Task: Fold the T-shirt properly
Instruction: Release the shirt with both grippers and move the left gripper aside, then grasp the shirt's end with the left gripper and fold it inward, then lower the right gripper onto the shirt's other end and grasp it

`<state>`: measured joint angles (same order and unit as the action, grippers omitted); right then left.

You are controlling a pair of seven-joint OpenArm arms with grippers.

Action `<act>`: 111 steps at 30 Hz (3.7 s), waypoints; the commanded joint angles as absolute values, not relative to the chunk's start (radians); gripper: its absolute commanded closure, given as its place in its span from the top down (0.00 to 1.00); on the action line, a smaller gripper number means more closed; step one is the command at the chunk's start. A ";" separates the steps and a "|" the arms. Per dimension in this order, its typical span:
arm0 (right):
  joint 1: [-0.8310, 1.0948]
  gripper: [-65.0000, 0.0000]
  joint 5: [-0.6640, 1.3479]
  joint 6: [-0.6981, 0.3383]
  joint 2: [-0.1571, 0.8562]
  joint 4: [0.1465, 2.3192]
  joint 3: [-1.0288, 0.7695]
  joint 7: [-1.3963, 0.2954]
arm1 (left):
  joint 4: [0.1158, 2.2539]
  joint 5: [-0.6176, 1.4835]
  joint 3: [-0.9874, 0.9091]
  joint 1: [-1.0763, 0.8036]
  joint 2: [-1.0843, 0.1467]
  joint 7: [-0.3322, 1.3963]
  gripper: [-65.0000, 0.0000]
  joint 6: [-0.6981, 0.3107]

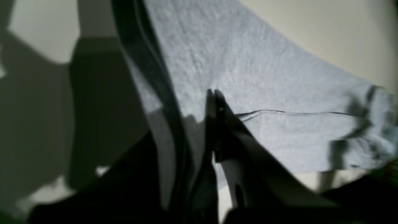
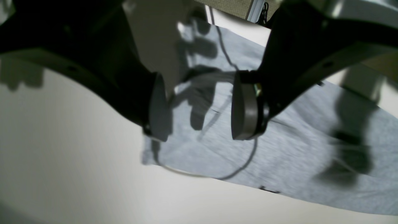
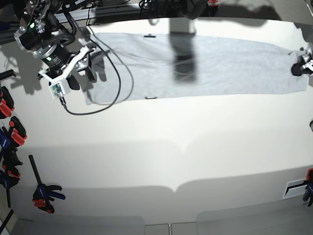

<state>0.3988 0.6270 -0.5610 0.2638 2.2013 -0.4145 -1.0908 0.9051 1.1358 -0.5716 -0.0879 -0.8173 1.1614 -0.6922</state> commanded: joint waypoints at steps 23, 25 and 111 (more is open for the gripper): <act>0.394 0.49 0.640 -0.568 0.274 2.220 -0.419 -1.063 | 1.414 1.351 -0.581 -0.098 -0.601 1.396 0.00 -0.681; 0.394 0.49 0.640 -0.568 0.274 2.220 -0.419 -1.063 | 1.427 1.351 -0.581 -0.124 -0.554 1.396 0.00 -0.681; 0.393 0.49 0.495 -0.508 0.274 2.204 -0.419 -1.035 | 1.455 1.380 -0.163 -0.097 -0.247 1.114 0.41 -0.698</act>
